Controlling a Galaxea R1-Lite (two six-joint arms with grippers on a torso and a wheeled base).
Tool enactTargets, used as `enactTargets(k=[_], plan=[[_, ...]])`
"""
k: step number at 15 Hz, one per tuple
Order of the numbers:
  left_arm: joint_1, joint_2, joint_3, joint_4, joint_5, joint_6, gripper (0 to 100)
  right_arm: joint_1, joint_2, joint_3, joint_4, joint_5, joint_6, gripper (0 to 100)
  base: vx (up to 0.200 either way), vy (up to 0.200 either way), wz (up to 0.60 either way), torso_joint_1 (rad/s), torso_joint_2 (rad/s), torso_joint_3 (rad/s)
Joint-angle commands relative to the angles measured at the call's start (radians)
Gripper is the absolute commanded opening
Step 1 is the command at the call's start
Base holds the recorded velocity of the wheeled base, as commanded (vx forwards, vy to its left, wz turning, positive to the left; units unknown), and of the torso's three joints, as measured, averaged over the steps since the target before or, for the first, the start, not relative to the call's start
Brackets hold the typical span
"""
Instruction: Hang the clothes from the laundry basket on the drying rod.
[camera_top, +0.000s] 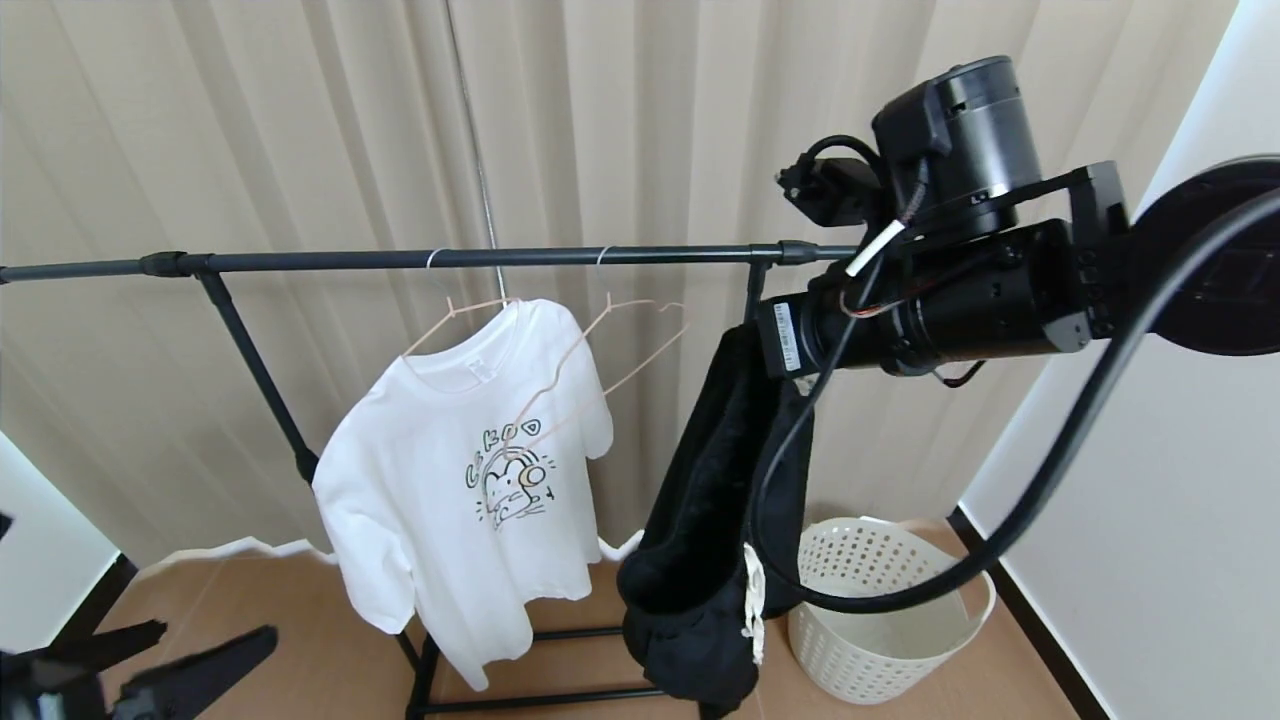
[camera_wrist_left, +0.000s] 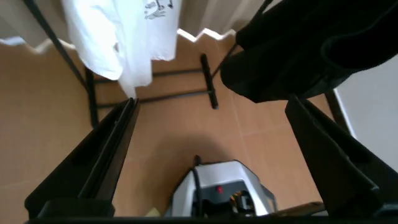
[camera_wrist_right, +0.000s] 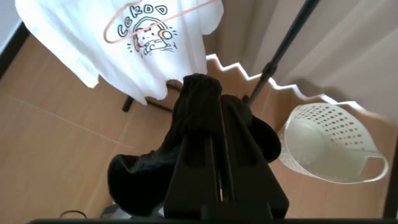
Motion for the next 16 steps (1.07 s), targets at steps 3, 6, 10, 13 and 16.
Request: enactTargets(k=[3, 6, 10, 13, 16], plan=[[-0.329, 0.611, -0.300, 0.017, -0.006, -0.250, 100, 0.057, 0.136, -0.125, -0.001, -0.013, 0.116, 0, 0.000, 0.000, 0.00, 0.000, 0.00, 0.000], [-0.415, 0.708, -0.363, 0.010, -0.009, -0.285, 100, 0.057, 0.130, -0.128, -0.018, -0.013, 0.117, 0, 0.000, 0.000, 0.00, 0.000, 0.00, 0.000], [-0.447, 0.848, -0.378, -0.139, -0.010, -0.365, 100, 0.076, 0.139, -0.125, -0.057, -0.011, 0.120, 0, 0.000, 0.000, 0.00, 0.000, 0.00, 0.000], [-0.447, 0.888, -0.396, -0.159, -0.004, -0.368, 100, 0.092, 0.131, -0.128, -0.064, -0.013, 0.125, 0, 0.000, 0.000, 0.00, 0.000, 0.00, 0.000], [-0.445, 0.923, -0.427, -0.160, -0.001, -0.397, 100, 0.105, 0.104, -0.122, -0.064, -0.011, 0.126, 0, 0.000, 0.000, 0.00, 0.000, 0.00, 0.000]])
